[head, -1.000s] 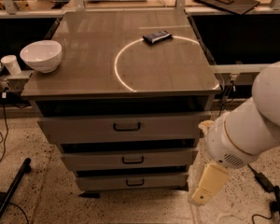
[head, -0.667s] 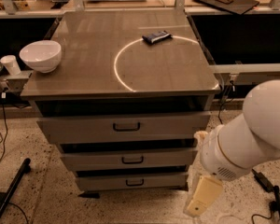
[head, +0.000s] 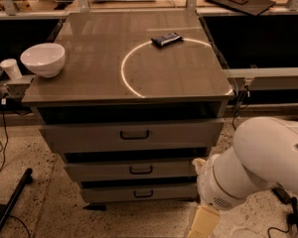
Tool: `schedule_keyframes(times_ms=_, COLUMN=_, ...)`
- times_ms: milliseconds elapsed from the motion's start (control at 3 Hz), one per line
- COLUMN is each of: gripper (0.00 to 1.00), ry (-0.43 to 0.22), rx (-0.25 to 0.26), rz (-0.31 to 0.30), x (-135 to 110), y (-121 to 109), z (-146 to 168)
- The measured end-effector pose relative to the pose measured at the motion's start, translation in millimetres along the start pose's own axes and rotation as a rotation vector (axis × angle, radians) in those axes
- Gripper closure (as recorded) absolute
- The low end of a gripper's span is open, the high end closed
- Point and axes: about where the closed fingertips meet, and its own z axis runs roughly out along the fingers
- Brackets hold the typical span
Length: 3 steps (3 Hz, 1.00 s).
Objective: Open middle drawer
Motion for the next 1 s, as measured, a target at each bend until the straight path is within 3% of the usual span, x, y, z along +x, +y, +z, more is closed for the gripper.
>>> schedule_keyframes(times_ms=1000, gripper=0.0, ry=-0.045, rx=-0.039, rz=-0.029, x=-17, y=12, z=67)
